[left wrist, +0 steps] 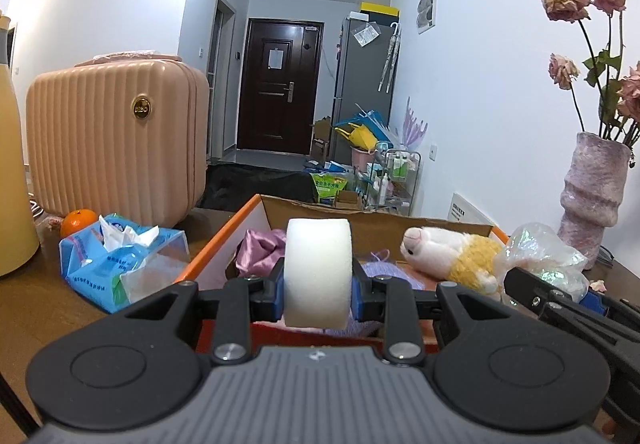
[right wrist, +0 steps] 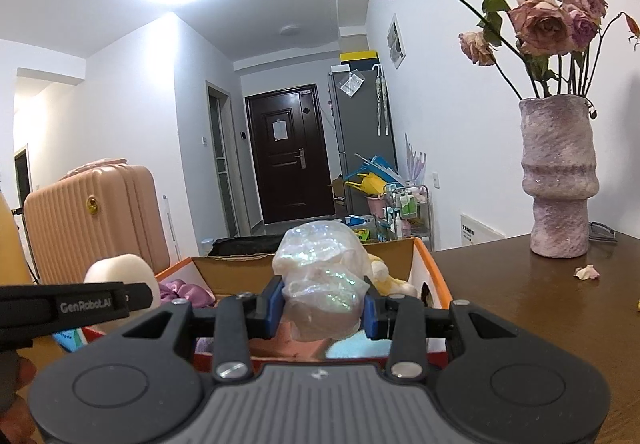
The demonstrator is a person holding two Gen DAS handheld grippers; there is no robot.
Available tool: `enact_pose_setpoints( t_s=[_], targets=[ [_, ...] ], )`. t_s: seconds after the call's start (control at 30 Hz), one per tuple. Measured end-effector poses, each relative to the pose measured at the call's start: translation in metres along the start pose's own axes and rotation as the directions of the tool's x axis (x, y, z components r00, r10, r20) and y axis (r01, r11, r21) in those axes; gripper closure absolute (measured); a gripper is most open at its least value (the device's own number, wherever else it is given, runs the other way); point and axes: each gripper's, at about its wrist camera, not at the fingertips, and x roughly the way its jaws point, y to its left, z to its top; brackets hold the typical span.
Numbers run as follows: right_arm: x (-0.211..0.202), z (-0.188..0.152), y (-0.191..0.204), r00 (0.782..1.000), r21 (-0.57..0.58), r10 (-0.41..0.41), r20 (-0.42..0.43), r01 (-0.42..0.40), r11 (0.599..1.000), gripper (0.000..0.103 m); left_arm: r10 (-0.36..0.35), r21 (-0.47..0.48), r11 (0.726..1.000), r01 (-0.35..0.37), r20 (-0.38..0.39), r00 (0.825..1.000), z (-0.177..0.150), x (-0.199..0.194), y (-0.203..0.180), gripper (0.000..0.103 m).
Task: Organize soft objects
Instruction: 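Carry the sponge roll and plastic bag over the cardboard box with both tools, then open the left tool dropping the sponge roll while the right tool releases the bag into the box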
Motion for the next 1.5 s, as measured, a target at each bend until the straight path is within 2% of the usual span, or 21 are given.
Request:
enact_pose_setpoints(
  t_s=[0.57, 0.93, 1.17, 1.27, 1.33, 1.37, 1.43, 1.47, 1.5],
  targets=[
    [0.052, 0.007, 0.012, 1.0, 0.002, -0.002, -0.03, 0.003, 1.0, 0.066, 0.007, 0.01, 1.0, -0.007, 0.025, 1.0, 0.019, 0.047, -0.001, 0.073],
    [0.071, 0.005, 0.015, 0.997, 0.009, -0.007, -0.075, 0.007, 1.0, 0.065, 0.016, 0.047, 0.999, -0.017, 0.035, 0.999, 0.022, 0.067, -0.001, 0.073],
    [0.072, 0.003, 0.014, 0.996, 0.005, -0.018, -0.088, 0.019, 1.0, 0.062, 0.051, 0.05, 0.997, -0.052, 0.028, 0.998, 0.019, 0.069, 0.003, 0.073],
    [0.072, 0.002, 0.015, 0.995, -0.005, -0.03, -0.091, 0.03, 1.0, 0.055, 0.059, 0.064, 0.996, -0.061, 0.035, 0.998, 0.017, 0.067, 0.0, 0.062],
    [0.071, 0.002, 0.016, 0.995, -0.016, -0.04, -0.088, 0.039, 0.999, 0.052, 0.068, 0.057, 0.996, -0.07, 0.037, 0.997, 0.017, 0.067, 0.001, 0.045],
    [0.07, 0.002, 0.016, 0.995, -0.018, -0.041, -0.087, 0.039, 0.999, 0.046, 0.076, 0.053, 0.995, -0.079, 0.043, 0.996, 0.017, 0.066, 0.002, 0.038],
    [0.069, 0.002, 0.017, 0.996, -0.022, -0.048, -0.081, 0.046, 0.999, 0.031, 0.095, 0.036, 0.995, -0.097, 0.056, 0.994, 0.018, 0.063, 0.004, 0.015],
    [0.067, 0.001, 0.018, 0.996, -0.024, -0.054, -0.077, 0.052, 0.998, 0.02, 0.108, 0.023, 0.994, -0.11, 0.067, 0.992, 0.019, 0.062, 0.006, 0.01],
    [0.067, 0.001, 0.018, 0.996, -0.024, -0.059, -0.073, 0.057, 0.998, 0.012, 0.125, 0.013, 0.992, -0.126, 0.077, 0.989, 0.02, 0.061, 0.007, 0.0]
  ],
)
